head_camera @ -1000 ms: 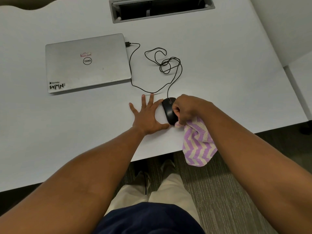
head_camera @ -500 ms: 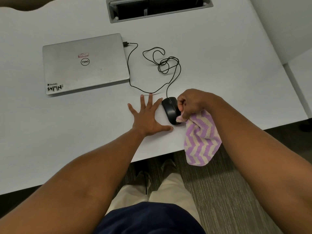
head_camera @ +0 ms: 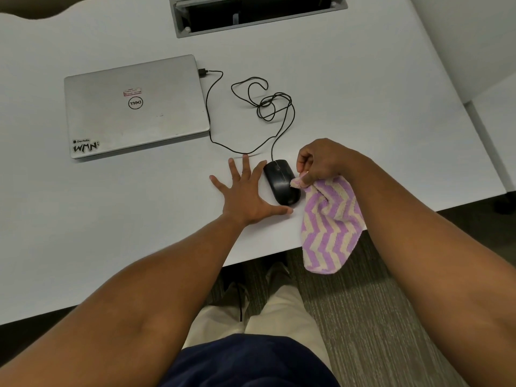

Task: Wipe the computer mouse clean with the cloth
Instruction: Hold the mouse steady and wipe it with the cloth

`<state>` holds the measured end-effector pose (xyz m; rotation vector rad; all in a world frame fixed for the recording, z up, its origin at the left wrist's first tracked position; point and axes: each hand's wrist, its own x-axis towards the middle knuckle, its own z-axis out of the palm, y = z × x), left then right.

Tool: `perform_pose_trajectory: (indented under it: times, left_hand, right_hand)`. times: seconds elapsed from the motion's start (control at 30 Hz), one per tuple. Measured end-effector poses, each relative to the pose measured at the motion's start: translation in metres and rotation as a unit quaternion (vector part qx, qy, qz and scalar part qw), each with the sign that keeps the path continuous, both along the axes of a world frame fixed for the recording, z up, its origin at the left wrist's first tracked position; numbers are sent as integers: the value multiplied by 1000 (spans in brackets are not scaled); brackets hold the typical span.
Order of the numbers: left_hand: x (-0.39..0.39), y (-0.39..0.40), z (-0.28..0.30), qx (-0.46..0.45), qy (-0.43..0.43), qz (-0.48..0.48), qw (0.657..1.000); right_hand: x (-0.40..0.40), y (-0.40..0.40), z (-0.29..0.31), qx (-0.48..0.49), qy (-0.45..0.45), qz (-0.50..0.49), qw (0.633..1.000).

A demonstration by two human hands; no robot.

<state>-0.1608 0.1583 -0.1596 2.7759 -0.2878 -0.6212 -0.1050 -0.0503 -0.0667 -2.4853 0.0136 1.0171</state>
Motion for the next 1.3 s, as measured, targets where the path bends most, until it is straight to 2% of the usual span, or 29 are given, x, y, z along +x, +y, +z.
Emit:
perform_pose_trajectory:
  times: [0.37, 0.57, 0.77, 1.1, 1.3]
  left_hand:
    - [1, -1, -2, -14, -9, 11, 1000]
    - [0, 0, -1, -13, -15, 9, 1000]
    - [-1, 0, 0, -21, -12, 10, 1000]
    - [-1, 0, -2, -15, -15, 9, 1000]
    - [-1, 0, -1, -23, -17, 12, 1000]
  right_hand:
    - [-7, -4, -5, -28, 48, 55, 997]
    - [-1, -3, -1, -8, 29, 34, 999]
    - [-17, -2, -15, -42, 65, 69, 995]
    - [-1, 8, 3, 27, 29, 9, 999]
    - [-15, 18, -9, 1, 69, 50, 996]
